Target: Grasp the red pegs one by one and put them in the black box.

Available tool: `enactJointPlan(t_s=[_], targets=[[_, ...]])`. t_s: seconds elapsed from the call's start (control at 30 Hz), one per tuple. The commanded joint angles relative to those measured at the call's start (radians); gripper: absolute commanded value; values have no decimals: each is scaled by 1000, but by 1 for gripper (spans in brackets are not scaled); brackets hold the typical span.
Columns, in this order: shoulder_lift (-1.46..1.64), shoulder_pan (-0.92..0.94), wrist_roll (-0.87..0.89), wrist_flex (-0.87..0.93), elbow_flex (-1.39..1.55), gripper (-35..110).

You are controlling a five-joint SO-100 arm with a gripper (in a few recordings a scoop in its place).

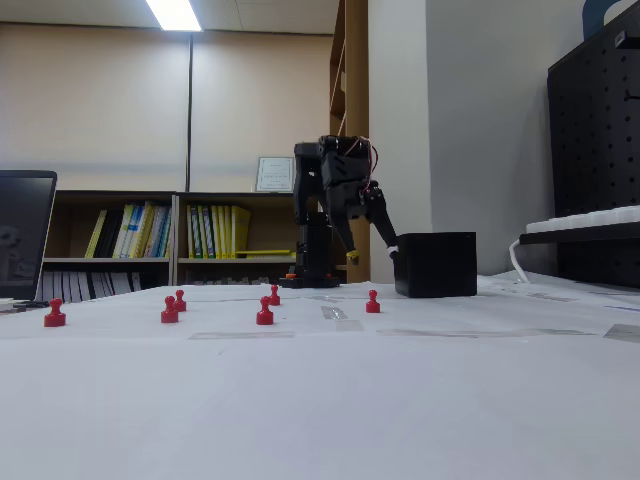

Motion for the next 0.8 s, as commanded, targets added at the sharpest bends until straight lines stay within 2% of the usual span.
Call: enactJointPlan(t_s=[0.0,0.43,0.77], targets=[[61,17,29,-170,0,23],[281,110,124,-703,-118,23],[362,127,153,-839,-115,23]])
